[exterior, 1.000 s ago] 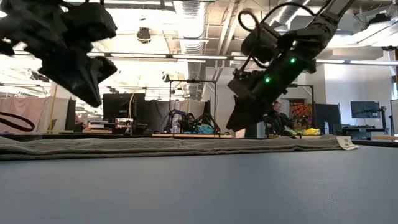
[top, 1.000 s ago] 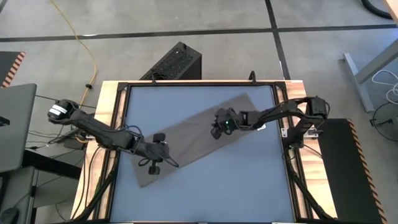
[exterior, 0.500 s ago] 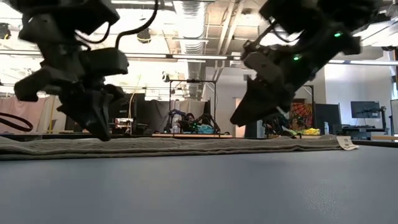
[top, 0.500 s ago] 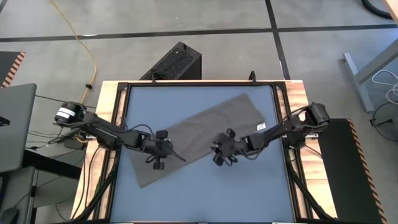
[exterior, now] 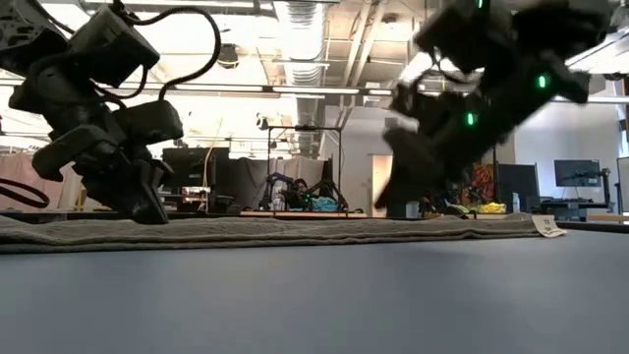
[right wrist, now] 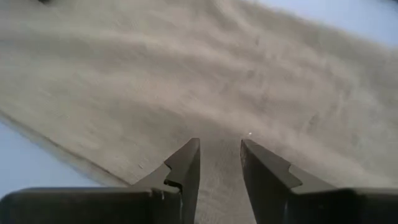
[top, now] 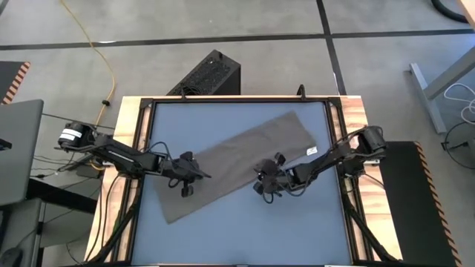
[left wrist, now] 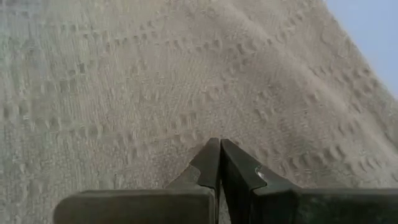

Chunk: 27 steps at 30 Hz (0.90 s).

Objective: Roll towel
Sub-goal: Roll the gray towel

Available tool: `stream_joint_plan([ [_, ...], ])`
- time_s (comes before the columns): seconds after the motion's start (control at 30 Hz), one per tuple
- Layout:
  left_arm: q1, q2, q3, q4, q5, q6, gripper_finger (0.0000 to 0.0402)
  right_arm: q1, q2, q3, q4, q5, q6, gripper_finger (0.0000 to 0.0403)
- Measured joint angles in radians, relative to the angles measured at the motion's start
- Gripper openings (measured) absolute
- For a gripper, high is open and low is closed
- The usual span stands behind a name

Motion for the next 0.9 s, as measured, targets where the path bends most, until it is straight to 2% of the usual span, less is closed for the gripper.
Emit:
stream_joint_plan([
  [0.27,-0.005,0.004,0.001,-0.057,-0.006,-0.005,0.0,0.026,0.15,0.003,0.05,0.009,0.148,0.0137],
  [0.4,-0.005,0.004,0.001,-0.095,-0.002,-0.013,0.0,0.06,0.148,0.003,0.045,0.007,0.181,0.0137],
  [0.6,-0.038,-0.006,0.001,-0.106,-0.003,-0.047,0.0,0.118,0.073,0.0,0.028,-0.063,0.154,0.0137],
  [0.67,-0.056,-0.026,0.002,-0.077,0.028,-0.047,0.0,0.126,0.036,-0.002,0.019,-0.083,0.123,0.0137],
  [0.8,-0.087,-0.084,0.018,-0.079,0.089,-0.046,0.0,0.126,-0.062,0.0,0.034,-0.061,0.047,0.0136],
  [0.9,-0.12,-0.129,0.022,-0.076,0.088,-0.061,0.0,0.119,-0.12,0.0,0.027,-0.052,0.01,0.0136],
])
